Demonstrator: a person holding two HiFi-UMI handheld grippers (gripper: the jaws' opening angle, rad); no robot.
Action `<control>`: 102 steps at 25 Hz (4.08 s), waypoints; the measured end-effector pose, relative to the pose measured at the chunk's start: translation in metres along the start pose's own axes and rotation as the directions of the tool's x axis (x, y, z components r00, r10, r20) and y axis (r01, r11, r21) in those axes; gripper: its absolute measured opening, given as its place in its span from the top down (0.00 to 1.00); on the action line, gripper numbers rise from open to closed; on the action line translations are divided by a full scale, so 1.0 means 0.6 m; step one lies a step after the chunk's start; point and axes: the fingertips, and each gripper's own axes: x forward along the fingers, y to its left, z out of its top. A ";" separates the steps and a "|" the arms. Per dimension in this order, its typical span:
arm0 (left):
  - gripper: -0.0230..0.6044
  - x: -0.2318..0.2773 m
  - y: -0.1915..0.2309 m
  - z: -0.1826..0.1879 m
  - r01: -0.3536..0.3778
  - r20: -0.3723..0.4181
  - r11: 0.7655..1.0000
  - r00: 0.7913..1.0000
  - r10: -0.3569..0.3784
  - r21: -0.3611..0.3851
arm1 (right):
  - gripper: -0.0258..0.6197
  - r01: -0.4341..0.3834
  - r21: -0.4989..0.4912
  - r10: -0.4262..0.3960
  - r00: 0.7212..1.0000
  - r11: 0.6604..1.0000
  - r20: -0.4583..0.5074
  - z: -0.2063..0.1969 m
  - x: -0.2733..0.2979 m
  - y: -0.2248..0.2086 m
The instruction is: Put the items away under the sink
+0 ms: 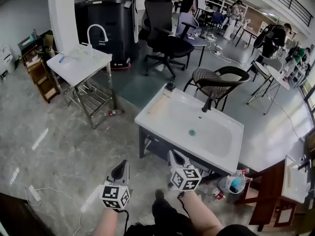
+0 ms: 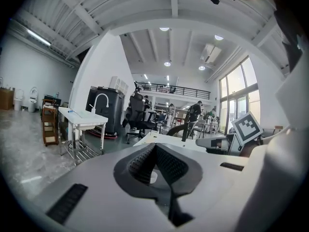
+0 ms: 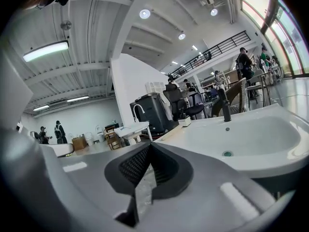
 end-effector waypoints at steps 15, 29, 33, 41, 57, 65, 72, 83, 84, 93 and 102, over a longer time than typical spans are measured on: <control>0.95 0.269 -0.018 0.075 -0.051 0.000 0.998 0.999 0.051 0.032 | 0.96 0.035 -0.078 -0.033 0.999 0.996 0.021 0.114 0.173 -0.192; 0.95 0.442 0.016 0.098 0.088 -0.044 0.994 0.995 -0.085 0.060 | 0.95 0.106 0.046 -0.111 0.986 0.993 0.124 0.134 0.258 -0.263; 0.95 0.518 0.047 0.113 0.160 -0.063 0.985 0.986 -0.156 0.067 | 0.95 0.162 0.038 -0.166 0.976 0.986 0.140 0.162 0.315 -0.276; 0.95 0.627 0.104 0.158 0.259 -0.054 0.963 0.965 -0.256 0.069 | 0.89 0.228 -0.091 -0.206 0.957 0.969 0.204 0.228 0.440 -0.273; 0.95 0.738 0.147 0.145 0.261 -0.127 0.964 0.959 -0.254 0.050 | 0.61 0.216 -0.190 -0.202 0.975 0.958 0.090 0.210 0.595 -0.332; 0.95 0.774 0.134 0.148 0.258 -0.148 0.964 0.958 -0.245 0.070 | 0.61 0.136 -0.206 -0.124 0.990 0.969 0.067 0.210 0.639 -0.336; 0.95 0.783 0.134 0.140 0.244 -0.165 0.967 0.959 -0.231 0.067 | 0.64 0.082 -0.288 -0.073 0.996 0.954 0.041 0.221 0.669 -0.334; 0.95 0.782 0.133 0.133 0.255 -0.179 0.964 0.954 -0.239 0.073 | 0.78 0.066 -0.297 -0.056 0.998 0.953 0.042 0.229 0.688 -0.327; 0.95 0.782 0.132 0.132 0.258 -0.180 0.963 0.954 -0.241 0.074 | 0.79 0.071 -0.295 -0.061 0.997 0.953 0.044 0.230 0.688 -0.328; 0.95 0.767 0.131 0.141 0.276 -0.176 0.957 0.950 -0.258 0.086 | 0.81 0.137 -0.228 -0.126 0.990 0.964 0.063 0.255 0.644 -0.362; 0.95 0.723 0.095 0.149 0.349 -0.144 0.934 0.931 -0.335 0.079 | 0.81 0.164 -0.210 -0.152 0.986 0.964 0.073 0.262 0.538 -0.319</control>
